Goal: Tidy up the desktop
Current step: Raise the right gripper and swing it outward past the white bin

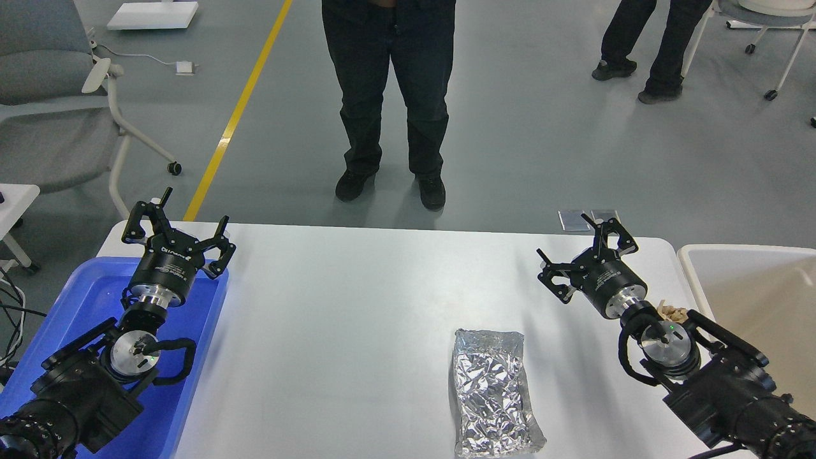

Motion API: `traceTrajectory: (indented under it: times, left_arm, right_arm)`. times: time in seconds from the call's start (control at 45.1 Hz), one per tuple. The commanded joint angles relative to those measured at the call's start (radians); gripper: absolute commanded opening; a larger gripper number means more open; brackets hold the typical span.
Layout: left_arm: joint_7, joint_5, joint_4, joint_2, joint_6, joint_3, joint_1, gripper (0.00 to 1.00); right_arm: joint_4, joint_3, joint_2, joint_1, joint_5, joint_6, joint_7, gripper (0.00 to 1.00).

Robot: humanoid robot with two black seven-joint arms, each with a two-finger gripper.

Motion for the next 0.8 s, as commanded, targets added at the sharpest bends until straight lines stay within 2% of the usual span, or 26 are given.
traceTrajectory:
  times: [0.0,0.177,0.288,0.421,0.598,0.775]
  left_arm:
    - [-0.001,0.0,0.0,0.0,0.0,0.001,0.0,1.0]
    - [-0.001,0.0,0.0,0.0,0.0,0.001,0.0,1.0]
    - [-0.001,0.0,0.0,0.0,0.0,0.001,0.0,1.0]
    - [-0.001,0.0,0.0,0.0,0.0,0.001,0.0,1.0]
    - [-0.001,0.0,0.0,0.0,0.0,0.001,0.0,1.0]
    - [-0.001,0.0,0.0,0.0,0.0,0.001,0.0,1.0]
  right_arm:
    - [0.0,0.0,0.0,-0.001,0.0,0.001,0.0,1.0]
    - [0.028,-0.006,-0.005,0.0,-0.052,0.001,0.0,1.0]
    - [0.121,-0.008,-0.061,-0.001,-0.152,0.001,0.0,1.0]
    - [0.302,-0.009,-0.19,-0.012,-0.279,-0.005,0.0,1.0]
    - [0.596,-0.037,-0.431,-0.02,-0.411,-0.005,0.001,1.0]
    - [0.817,-0.063,-0.63,-0.017,-0.546,0.001,0.003,1.0]
